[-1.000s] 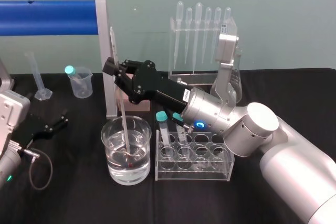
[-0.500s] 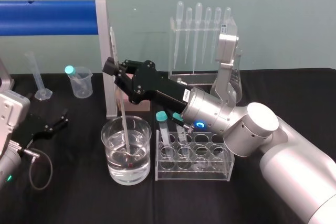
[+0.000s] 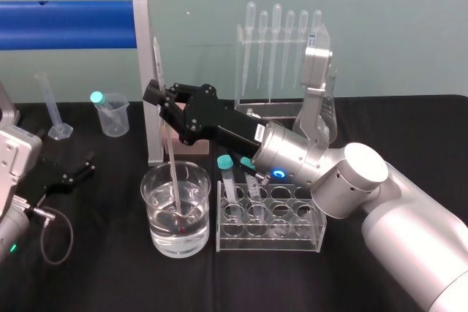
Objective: Hold the thermometer with one hand and immerse one end into the beaker, then reinsert it into the test tube rack.
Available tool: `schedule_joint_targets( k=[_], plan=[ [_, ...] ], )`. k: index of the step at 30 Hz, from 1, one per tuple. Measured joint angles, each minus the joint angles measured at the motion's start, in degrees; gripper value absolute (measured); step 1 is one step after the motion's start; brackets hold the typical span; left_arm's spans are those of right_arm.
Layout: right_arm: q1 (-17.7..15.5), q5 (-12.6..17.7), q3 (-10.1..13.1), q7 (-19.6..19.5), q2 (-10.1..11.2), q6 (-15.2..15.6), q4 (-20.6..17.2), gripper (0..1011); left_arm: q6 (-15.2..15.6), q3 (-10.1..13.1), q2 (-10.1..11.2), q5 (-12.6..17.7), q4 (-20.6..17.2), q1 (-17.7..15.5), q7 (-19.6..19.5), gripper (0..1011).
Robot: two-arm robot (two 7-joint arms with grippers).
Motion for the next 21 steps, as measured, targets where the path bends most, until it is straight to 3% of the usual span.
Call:
schedule_joint_targets(
  k=[21],
  plan=[
    [0.0,0.0,0.0,0.0,0.0,0.0,0.0,56,0.01,0.0,0.0,0.0,0.0,0.0,0.0,1008]
  ],
)
